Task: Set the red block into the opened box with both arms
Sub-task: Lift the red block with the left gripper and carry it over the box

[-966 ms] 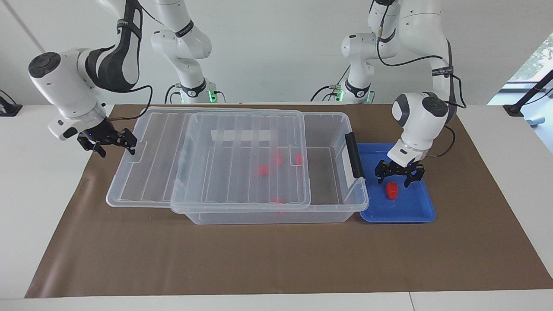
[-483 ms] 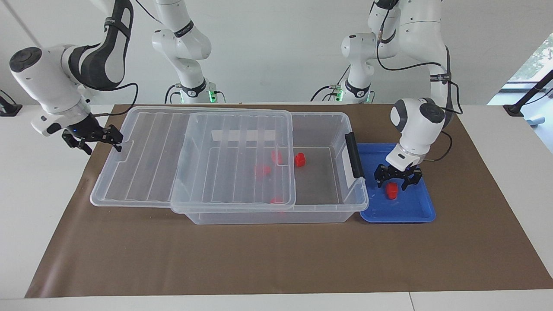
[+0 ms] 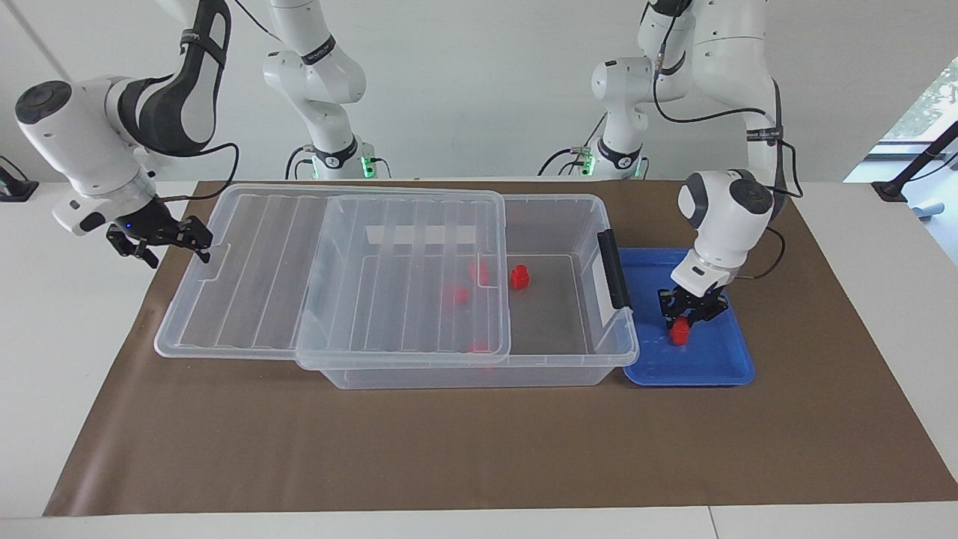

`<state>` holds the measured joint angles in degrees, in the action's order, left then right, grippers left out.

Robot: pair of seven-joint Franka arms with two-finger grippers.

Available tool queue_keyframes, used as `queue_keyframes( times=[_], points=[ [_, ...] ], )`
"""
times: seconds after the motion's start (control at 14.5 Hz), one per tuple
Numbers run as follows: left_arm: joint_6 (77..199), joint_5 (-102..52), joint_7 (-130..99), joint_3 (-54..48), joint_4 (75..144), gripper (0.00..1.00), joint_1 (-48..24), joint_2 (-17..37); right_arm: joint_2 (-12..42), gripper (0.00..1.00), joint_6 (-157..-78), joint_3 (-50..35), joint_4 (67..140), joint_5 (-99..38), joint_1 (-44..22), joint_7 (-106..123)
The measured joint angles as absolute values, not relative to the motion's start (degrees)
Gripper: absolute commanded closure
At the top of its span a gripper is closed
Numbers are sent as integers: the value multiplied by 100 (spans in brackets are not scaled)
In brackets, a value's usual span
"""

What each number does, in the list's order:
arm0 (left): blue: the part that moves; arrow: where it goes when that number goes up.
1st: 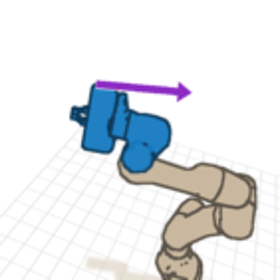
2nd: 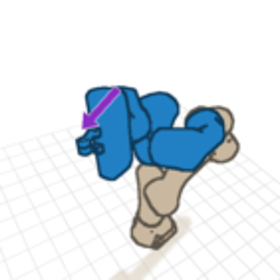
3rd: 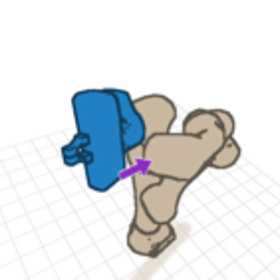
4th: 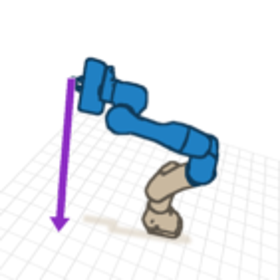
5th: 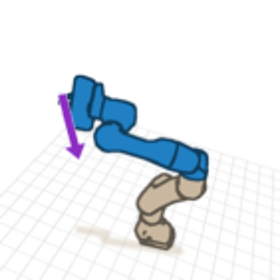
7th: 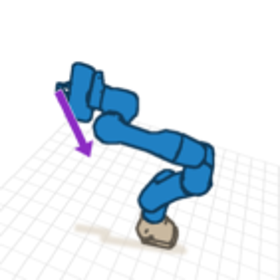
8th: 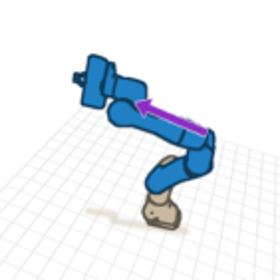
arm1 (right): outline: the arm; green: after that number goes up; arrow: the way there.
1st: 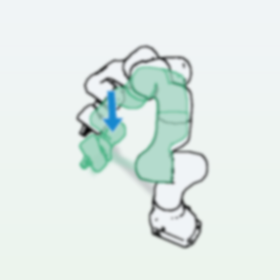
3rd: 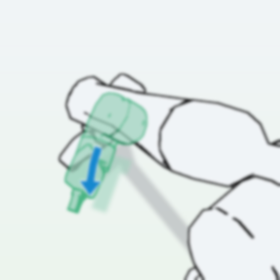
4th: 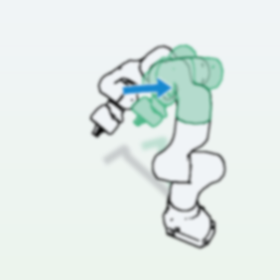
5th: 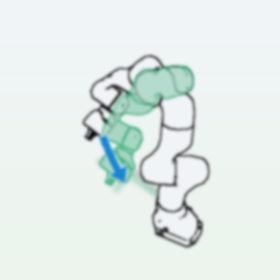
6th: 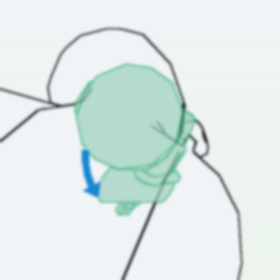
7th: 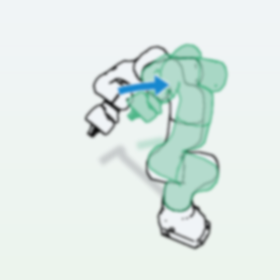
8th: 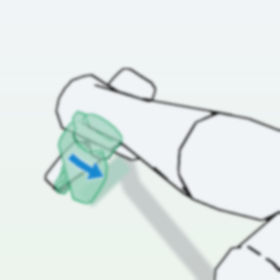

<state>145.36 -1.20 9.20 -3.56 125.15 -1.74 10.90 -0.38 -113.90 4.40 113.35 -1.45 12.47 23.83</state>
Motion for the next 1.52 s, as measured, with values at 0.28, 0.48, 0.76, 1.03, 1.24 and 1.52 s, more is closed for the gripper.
queue_keyframes(
  times=[0.28, 0.48, 0.76, 1.03, 1.24, 1.52],
  points=[
    [13288, -120, 920, -377, 12131, 100, -189, 390, -50, 0, -10339, 421, 10454, -145, 603, 1469],
    [12265, -120, 831, -407, 11687, 100, -311, -188, -154, 0, -9531, 396, 9865, -145, 135, 647],
    [11944, -120, -47, -432, 11565, 100, -979, -560, -477, 0, -8752, 373, 9682, -145, 112, 505],
    [11968, 104, -1408, -475, 11519, 100, -1881, -528, -528, 0, -8795, 377, 9756, -145, 112, 505],
    [12233, 451, -2463, -499, 11488, 100, -2490, -242, -525, 0, -8826, 377, 9795, -145, 112, 505],
    [12915, 842, -3251, -504, 11439, 100, -2784, 577, -526, 0, -8828, 377, 9797, -145, 113, 505]
  ],
)
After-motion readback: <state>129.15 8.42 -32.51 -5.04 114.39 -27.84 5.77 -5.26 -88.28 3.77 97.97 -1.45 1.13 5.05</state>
